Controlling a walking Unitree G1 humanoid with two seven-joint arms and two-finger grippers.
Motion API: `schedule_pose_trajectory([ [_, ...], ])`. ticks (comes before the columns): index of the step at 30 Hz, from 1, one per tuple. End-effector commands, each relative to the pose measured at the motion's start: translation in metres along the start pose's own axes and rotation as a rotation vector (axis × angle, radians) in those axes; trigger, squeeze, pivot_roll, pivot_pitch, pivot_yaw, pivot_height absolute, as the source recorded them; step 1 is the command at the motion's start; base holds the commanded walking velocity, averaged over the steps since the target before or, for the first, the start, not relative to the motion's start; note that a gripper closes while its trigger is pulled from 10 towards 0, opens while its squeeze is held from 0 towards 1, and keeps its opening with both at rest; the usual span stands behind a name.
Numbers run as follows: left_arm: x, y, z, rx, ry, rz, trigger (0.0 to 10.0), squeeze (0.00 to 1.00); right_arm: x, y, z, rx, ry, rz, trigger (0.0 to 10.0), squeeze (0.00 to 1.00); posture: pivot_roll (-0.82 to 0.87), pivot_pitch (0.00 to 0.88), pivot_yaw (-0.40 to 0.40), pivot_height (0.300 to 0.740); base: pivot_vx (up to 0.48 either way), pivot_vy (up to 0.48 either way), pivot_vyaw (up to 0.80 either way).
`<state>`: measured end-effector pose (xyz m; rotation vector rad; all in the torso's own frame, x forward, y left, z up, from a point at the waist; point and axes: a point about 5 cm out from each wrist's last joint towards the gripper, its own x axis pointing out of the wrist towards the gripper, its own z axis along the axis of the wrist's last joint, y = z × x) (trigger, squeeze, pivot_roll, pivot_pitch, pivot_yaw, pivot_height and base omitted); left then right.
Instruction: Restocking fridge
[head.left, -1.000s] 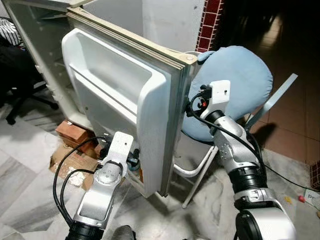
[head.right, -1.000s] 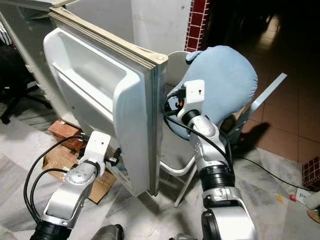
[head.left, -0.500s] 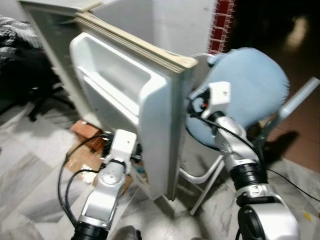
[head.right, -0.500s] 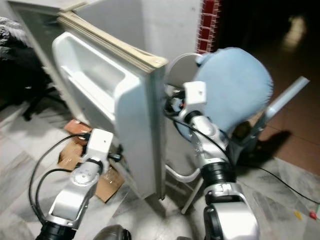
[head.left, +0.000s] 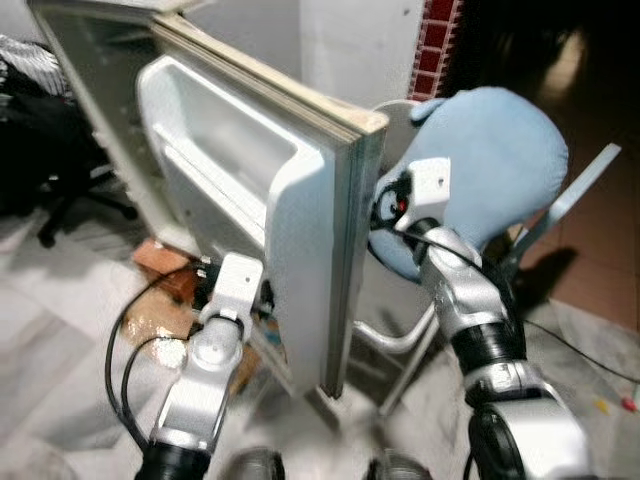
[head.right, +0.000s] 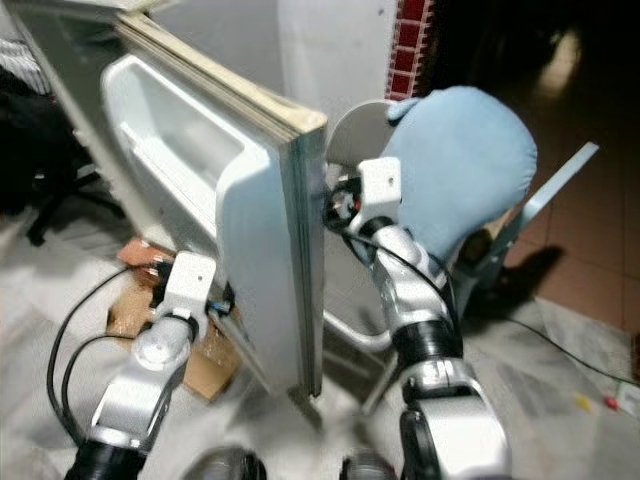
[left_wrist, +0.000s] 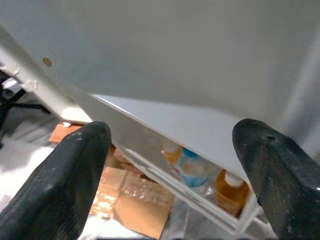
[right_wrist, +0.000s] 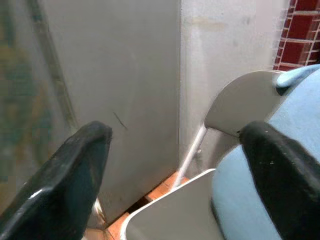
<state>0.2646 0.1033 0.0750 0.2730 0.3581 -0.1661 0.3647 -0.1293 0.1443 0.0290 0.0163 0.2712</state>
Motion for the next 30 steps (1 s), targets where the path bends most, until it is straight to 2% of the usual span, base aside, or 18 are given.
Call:
schedule_pose_trajectory([
  [1,0.001,0.006,-0.002,0.014,0.006,0.011,10.0,0.00,0.005,0.016,0.003,0.001,-0.008,0.054,10.0,0.00,0.04,0.000,-0.003,0.740,-0.247,0.416,0.00],
  [3,0.001,0.006,-0.002,0.014,0.005,0.012,10.0,0.00,0.005,0.016,0.002,-0.001,-0.008,0.054,10.0,0.00,0.04,0.000,-0.003,0.740,-0.259,0.409,0.00],
  [19,0.001,0.013,0.004,-0.056,-0.033,0.075,10.0,0.00,0.006,0.015,0.000,-0.018,0.011,0.034,10.0,0.00,0.04,0.000,-0.007,0.740,0.000,0.000,0.00],
  [22,-0.001,0.017,0.006,-0.110,-0.052,0.108,10.0,0.00,0.008,0.017,0.000,-0.010,0.015,0.031,10.0,0.00,0.04,0.000,-0.008,0.740,0.000,0.000,0.00],
  [28,-0.002,0.033,0.003,-0.196,-0.045,0.244,10.0,0.00,0.009,0.028,-0.001,0.018,0.022,0.048,10.0,0.00,0.03,0.000,-0.009,0.740,0.000,0.000,0.00],
  [30,-0.003,0.035,0.003,-0.225,-0.044,0.266,10.0,0.00,0.010,0.032,0.000,0.010,0.019,0.055,10.0,0.00,0.03,0.000,-0.007,0.740,0.000,0.000,0.80],
])
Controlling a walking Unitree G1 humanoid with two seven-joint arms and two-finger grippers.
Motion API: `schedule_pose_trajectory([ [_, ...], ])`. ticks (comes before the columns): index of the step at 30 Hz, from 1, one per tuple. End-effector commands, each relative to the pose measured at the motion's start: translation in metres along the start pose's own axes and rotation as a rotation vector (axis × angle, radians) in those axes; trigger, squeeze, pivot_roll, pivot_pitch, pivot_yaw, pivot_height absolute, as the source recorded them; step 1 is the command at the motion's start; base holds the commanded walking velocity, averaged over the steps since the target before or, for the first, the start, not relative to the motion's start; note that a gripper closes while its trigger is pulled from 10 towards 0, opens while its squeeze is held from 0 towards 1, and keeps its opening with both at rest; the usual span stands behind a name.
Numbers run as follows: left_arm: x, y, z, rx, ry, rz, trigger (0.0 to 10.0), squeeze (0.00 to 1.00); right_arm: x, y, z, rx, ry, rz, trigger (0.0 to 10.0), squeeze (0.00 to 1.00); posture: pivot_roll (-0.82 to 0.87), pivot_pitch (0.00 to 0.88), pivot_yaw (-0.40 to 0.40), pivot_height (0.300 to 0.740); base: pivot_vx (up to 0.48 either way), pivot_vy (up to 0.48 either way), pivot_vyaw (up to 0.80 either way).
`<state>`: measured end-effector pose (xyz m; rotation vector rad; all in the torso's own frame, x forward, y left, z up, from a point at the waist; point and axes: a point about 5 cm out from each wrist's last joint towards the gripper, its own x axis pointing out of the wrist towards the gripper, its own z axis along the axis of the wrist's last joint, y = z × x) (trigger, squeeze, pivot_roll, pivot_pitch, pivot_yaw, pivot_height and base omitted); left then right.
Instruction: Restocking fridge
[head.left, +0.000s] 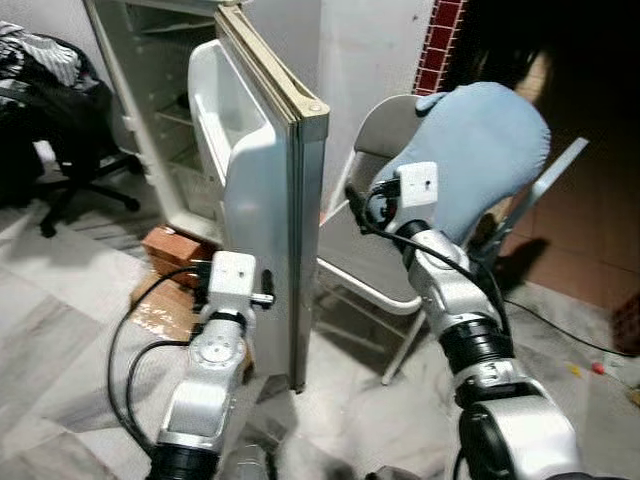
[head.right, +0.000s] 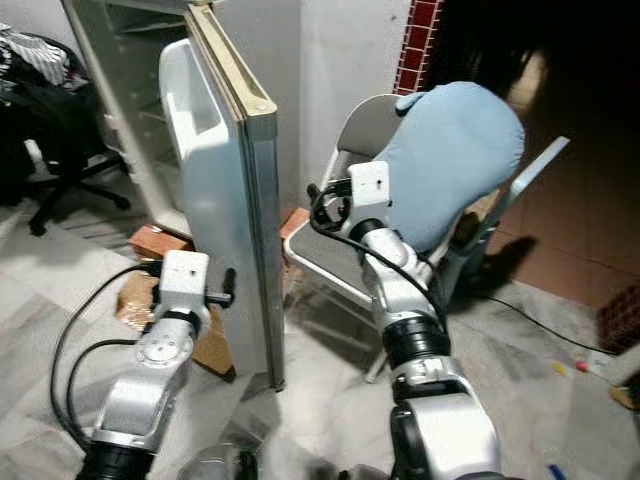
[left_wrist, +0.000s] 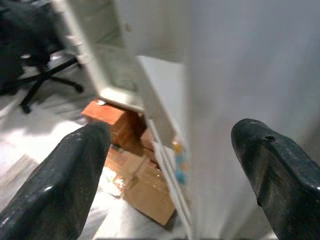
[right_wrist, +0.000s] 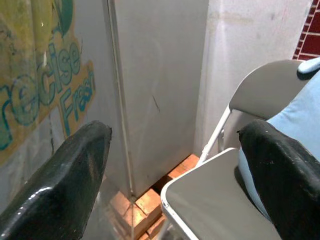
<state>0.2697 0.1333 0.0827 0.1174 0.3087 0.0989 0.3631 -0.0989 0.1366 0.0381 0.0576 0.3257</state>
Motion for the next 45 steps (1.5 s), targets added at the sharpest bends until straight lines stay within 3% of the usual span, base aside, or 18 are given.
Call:
schedule_pose_trajectory([
  [1,-0.001,0.004,0.004,-0.030,-0.015,0.027,10.0,0.00,0.003,0.002,0.008,-0.005,-0.021,0.001,10.0,0.00,0.03,0.000,-0.007,0.740,0.000,0.000,0.80],
  [4,-0.006,0.002,-0.010,-0.150,0.117,-0.052,10.0,0.00,0.009,0.021,0.013,0.079,-0.013,0.033,10.0,0.00,0.04,0.000,-0.007,0.740,0.000,0.000,0.80],
  [6,-0.007,-0.002,-0.014,-0.170,0.154,-0.089,10.0,0.00,0.010,0.025,0.014,0.084,-0.016,0.053,10.0,0.00,0.04,0.000,-0.007,0.740,0.000,0.000,0.80],
  [8,-0.009,-0.009,-0.020,-0.149,0.212,-0.155,10.0,0.00,0.011,0.035,0.019,0.096,-0.025,0.108,10.0,0.00,0.05,0.000,-0.008,0.740,0.000,0.000,0.00],
  [11,-0.018,-0.032,-0.033,-0.089,0.338,-0.365,10.0,0.00,0.012,0.066,0.039,0.104,-0.076,0.273,10.0,0.00,0.04,0.000,-0.006,0.740,0.000,0.000,0.00],
  [19,-0.019,-0.038,-0.037,-0.056,0.397,-0.455,10.0,0.00,0.017,0.075,0.045,0.088,-0.046,0.292,10.0,0.00,0.04,0.000,-0.003,0.740,0.000,0.000,0.00],
  [21,-0.021,-0.039,-0.038,-0.031,0.422,-0.481,10.0,0.00,0.004,0.104,0.063,0.236,-0.046,0.558,10.0,0.00,0.05,0.000,-0.002,0.740,0.000,0.000,0.00],
  [22,-0.022,-0.038,-0.037,-0.022,0.430,-0.487,10.0,0.00,-0.016,0.125,0.080,0.354,-0.070,0.812,10.0,0.00,0.05,0.000,-0.001,0.740,0.000,0.000,0.00],
  [23,-0.022,-0.038,-0.037,-0.022,0.430,-0.487,10.0,0.00,-0.016,0.125,0.080,0.354,-0.070,0.812,10.0,0.00,0.05,0.000,-0.001,0.740,0.000,0.000,0.00],
  [24,-0.022,-0.038,-0.038,-0.020,0.430,-0.486,10.0,0.00,-0.037,0.134,0.095,0.426,-0.117,1.001,10.0,0.00,0.05,0.000,-0.001,0.740,0.000,0.000,0.00],
  [25,-0.022,-0.038,-0.038,-0.018,0.429,-0.487,10.0,0.00,-0.044,0.136,0.099,0.435,-0.135,1.052,10.0,0.00,0.05,0.000,-0.001,0.740,0.000,0.000,0.00],
  [28,-0.021,-0.038,-0.037,-0.005,0.418,-0.483,10.0,0.00,-0.043,0.126,0.085,0.337,-0.112,1.033,10.0,0.00,0.05,0.000,0.001,0.740,0.000,0.000,0.00],
  [32,-0.010,-0.030,-0.029,-0.043,0.340,-0.392,10.0,0.00,-0.016,0.099,0.048,0.190,0.035,0.734,10.0,0.00,0.05,0.000,0.002,0.740,0.000,0.000,0.00],
  [35,0.004,-0.014,-0.017,-0.005,0.249,-0.282,10.0,0.00,-0.012,0.065,0.028,0.047,0.120,0.502,10.0,0.00,0.05,0.000,0.000,0.740,0.000,0.000,0.00],
  [36,0.016,-0.002,-0.007,0.033,0.167,-0.215,10.0,0.00,-0.014,0.040,0.020,0.043,0.140,0.355,10.0,0.00,0.05,0.000,-0.003,0.740,0.000,0.000,0.00],
  [40,0.045,0.033,0.014,0.059,0.068,-0.026,10.0,0.00,-0.029,0.002,0.002,0.044,0.168,0.187,10.0,0.00,0.04,0.000,-0.003,0.740,0.000,0.000,0.00],
  [43,0.055,0.053,0.026,0.076,0.016,0.076,10.0,0.00,-0.037,-0.010,-0.007,0.046,0.186,0.141,10.0,0.00,0.03,0.000,-0.002,0.740,0.000,0.000,0.00],
  [45,0.061,0.079,0.037,0.063,-0.032,0.202,10.0,0.00,-0.047,-0.021,-0.016,0.036,0.206,0.095,10.0,0.00,0.02,0.000,0.006,0.740,0.000,0.000,0.00],
])
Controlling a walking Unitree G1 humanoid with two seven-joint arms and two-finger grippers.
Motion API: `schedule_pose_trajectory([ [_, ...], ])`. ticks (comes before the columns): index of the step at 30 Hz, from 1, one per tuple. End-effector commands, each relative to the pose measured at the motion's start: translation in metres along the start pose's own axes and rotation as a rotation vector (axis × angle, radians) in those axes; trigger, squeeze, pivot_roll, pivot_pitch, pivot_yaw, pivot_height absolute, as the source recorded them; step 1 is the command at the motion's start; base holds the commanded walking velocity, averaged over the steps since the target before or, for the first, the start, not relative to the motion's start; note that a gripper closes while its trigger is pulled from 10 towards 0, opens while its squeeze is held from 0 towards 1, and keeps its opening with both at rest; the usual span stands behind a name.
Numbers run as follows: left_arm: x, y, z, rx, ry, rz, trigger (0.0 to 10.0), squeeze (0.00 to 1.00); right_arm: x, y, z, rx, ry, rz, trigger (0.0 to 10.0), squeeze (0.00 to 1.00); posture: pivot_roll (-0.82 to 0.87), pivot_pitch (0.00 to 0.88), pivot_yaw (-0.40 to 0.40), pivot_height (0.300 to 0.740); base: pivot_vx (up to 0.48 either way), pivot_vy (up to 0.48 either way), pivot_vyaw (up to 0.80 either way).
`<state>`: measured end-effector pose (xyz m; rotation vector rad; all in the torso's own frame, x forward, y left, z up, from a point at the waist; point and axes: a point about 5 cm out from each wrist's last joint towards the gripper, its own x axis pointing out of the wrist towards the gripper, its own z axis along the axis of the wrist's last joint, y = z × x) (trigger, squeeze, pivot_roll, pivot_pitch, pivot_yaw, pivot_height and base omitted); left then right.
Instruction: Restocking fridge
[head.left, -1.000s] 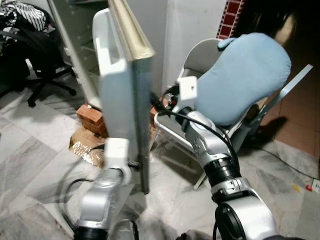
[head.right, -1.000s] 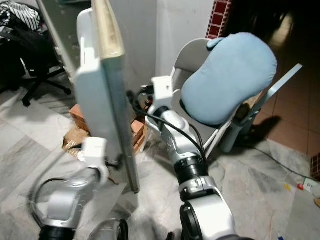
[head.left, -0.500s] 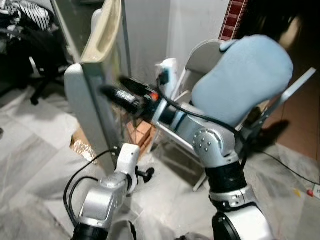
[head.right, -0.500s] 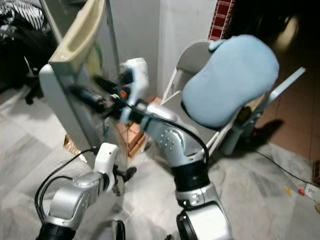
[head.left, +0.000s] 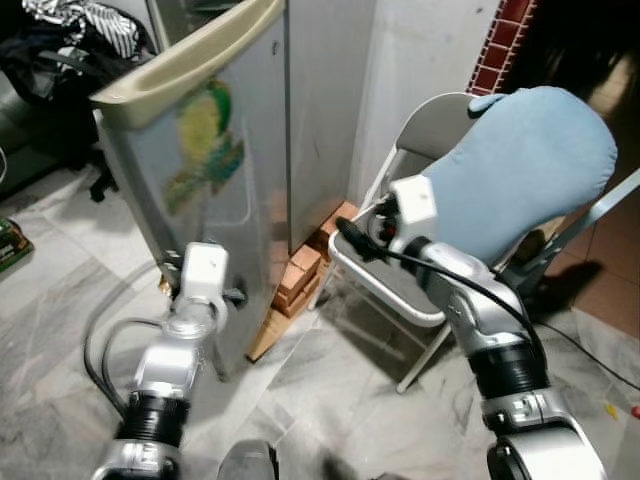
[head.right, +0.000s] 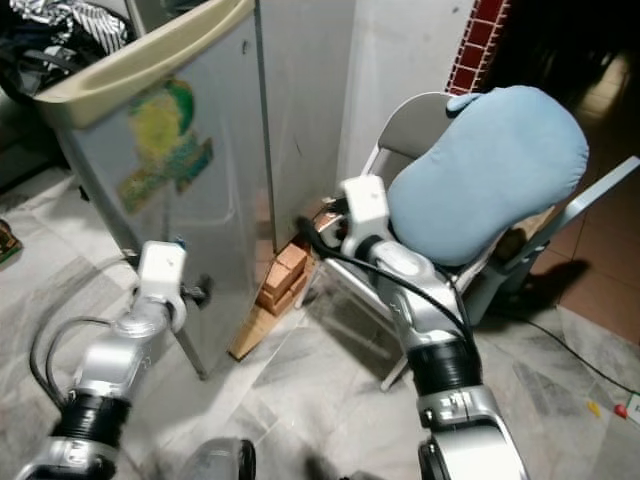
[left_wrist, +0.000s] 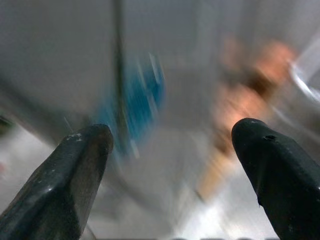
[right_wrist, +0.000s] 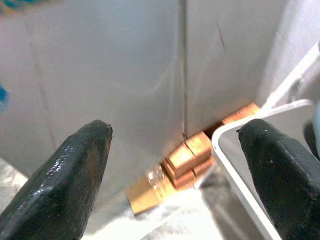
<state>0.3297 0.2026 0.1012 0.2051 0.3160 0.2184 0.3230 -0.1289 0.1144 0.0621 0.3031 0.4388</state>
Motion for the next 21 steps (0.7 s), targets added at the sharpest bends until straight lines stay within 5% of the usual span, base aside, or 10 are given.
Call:
schedule_pose_trajectory([
  [1,0.004,0.028,0.011,-0.015,-0.069,0.153,10.0,0.00,-0.009,-0.008,0.002,-0.024,-0.024,-0.043,10.0,0.00,0.02,0.000,0.007,0.740,0.000,0.000,0.00],
  [4,-0.003,0.066,0.013,-0.032,-0.134,0.398,10.0,0.00,-0.018,-0.013,-0.008,-0.020,-0.006,-0.073,10.0,0.00,0.01,0.000,0.015,0.740,0.000,0.000,0.00],
  [8,-0.022,0.094,-0.006,-0.035,-0.139,0.562,10.0,0.00,-0.025,-0.015,-0.019,-0.013,0.013,-0.103,10.0,0.00,0.03,0.000,0.017,0.740,0.000,0.000,0.00],
  [10,-0.024,0.090,-0.012,-0.038,-0.135,0.530,10.0,0.00,-0.025,-0.014,-0.021,-0.012,0.014,-0.108,10.0,0.00,0.04,0.000,0.013,0.740,0.000,0.000,0.00],
  [17,-0.037,0.039,-0.019,-0.097,-0.151,0.269,10.0,0.00,-0.029,-0.017,-0.016,-0.003,-0.066,-0.216,10.0,0.00,0.04,0.000,0.001,0.740,0.000,0.000,0.00],
  [21,-0.045,0.019,-0.019,-0.096,-0.167,0.162,10.0,0.00,-0.033,-0.021,-0.018,0.022,-0.086,-0.252,10.0,0.00,0.03,0.000,0.000,0.740,0.000,0.456,0.00],
])
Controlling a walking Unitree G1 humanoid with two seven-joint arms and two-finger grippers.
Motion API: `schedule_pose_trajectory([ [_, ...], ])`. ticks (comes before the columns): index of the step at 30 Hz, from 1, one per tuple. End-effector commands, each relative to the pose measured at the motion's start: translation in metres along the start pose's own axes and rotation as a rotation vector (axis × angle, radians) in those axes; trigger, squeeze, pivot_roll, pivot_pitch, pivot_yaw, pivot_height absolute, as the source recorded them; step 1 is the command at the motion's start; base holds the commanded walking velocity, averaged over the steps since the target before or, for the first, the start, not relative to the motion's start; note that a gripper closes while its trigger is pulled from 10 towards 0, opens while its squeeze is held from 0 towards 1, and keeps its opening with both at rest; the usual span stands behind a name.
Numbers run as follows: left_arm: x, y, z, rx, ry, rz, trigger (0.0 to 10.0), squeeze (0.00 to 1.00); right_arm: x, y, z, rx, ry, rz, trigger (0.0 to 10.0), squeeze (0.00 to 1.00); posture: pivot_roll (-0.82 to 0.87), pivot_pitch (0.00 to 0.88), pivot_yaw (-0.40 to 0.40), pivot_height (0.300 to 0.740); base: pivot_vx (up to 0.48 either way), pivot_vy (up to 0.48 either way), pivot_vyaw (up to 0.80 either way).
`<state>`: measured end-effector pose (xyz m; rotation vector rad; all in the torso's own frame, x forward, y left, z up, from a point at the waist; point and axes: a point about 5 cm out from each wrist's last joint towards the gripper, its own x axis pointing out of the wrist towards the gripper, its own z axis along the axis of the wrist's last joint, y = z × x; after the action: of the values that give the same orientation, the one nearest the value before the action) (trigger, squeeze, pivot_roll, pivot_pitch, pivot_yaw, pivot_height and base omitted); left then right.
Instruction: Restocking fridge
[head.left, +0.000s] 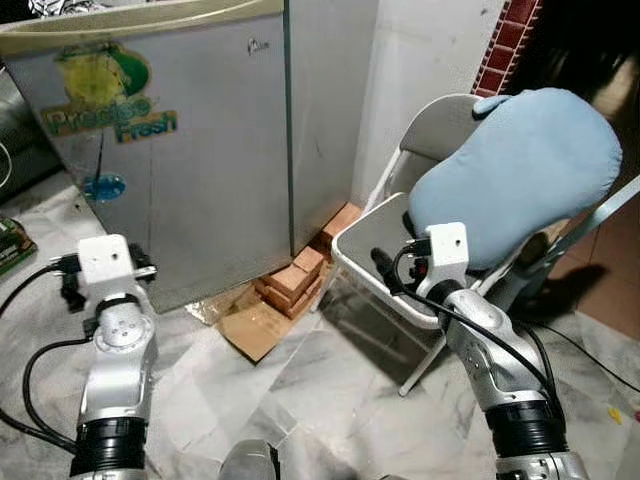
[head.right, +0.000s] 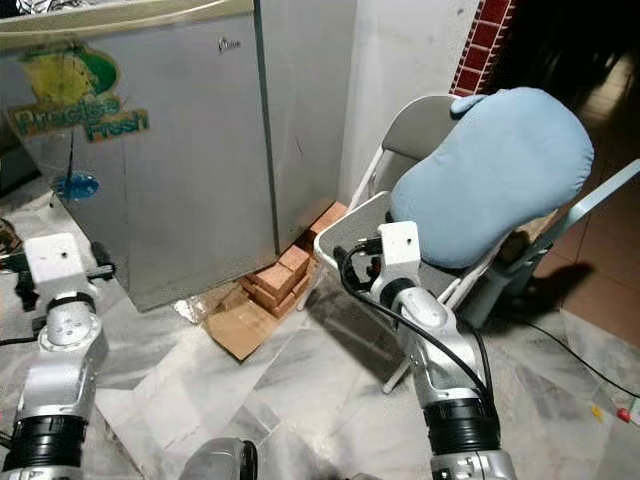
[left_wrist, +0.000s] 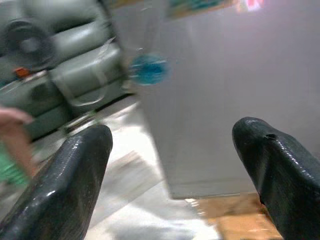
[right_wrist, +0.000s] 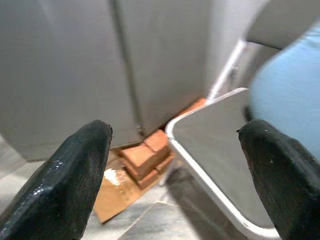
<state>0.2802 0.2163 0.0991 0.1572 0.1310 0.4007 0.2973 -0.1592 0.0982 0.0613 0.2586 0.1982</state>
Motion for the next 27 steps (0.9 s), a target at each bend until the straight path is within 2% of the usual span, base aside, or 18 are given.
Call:
schedule_pose_trajectory([
  [1,-0.007,-0.008,0.001,-0.010,-0.009,-0.060,10.0,0.00,-0.002,-0.003,0.005,-0.002,-0.034,-0.015,10.0,0.00,0.03,0.000,0.000,0.740,0.000,0.480,0.00],
  [3,-0.015,-0.018,0.000,-0.037,-0.001,-0.126,10.0,0.00,-0.003,-0.005,0.006,0.002,-0.048,-0.033,10.0,0.00,0.02,0.000,0.002,0.740,0.000,0.480,-0.37],
  [6,-0.019,-0.031,0.002,-0.050,-0.004,-0.187,10.0,0.00,-0.003,-0.006,0.006,0.014,-0.050,-0.035,10.0,0.00,0.02,0.000,-0.001,0.740,0.000,0.480,-0.80],
  [7,-0.021,-0.041,0.006,-0.064,-0.020,-0.238,10.0,0.00,-0.003,-0.006,0.006,0.016,-0.050,-0.030,10.0,0.00,0.02,0.000,-0.003,0.740,0.000,0.476,-0.80],
  [10,-0.024,-0.046,0.009,-0.072,-0.032,-0.267,10.0,0.00,-0.003,-0.006,0.006,0.018,-0.050,-0.026,10.0,0.00,0.02,0.000,-0.003,0.740,0.000,0.476,-0.80],
  [11,-0.029,-0.057,0.012,-0.078,-0.038,-0.327,10.0,0.00,-0.003,-0.005,0.006,0.028,-0.051,-0.017,10.0,0.00,0.01,0.000,-0.005,0.740,0.000,0.461,-0.80],
  [19,-0.038,-0.062,0.010,-0.083,-0.022,-0.383,10.0,0.00,-0.003,-0.004,0.005,0.040,-0.051,-0.013,10.0,0.00,0.02,0.000,-0.003,0.740,0.000,0.449,-0.77],
  [27,-0.042,-0.070,0.013,-0.090,-0.024,-0.455,10.0,0.00,-0.002,-0.003,0.004,0.051,-0.051,-0.009,10.0,0.00,0.02,0.000,0.000,0.740,0.000,0.420,0.00],
])
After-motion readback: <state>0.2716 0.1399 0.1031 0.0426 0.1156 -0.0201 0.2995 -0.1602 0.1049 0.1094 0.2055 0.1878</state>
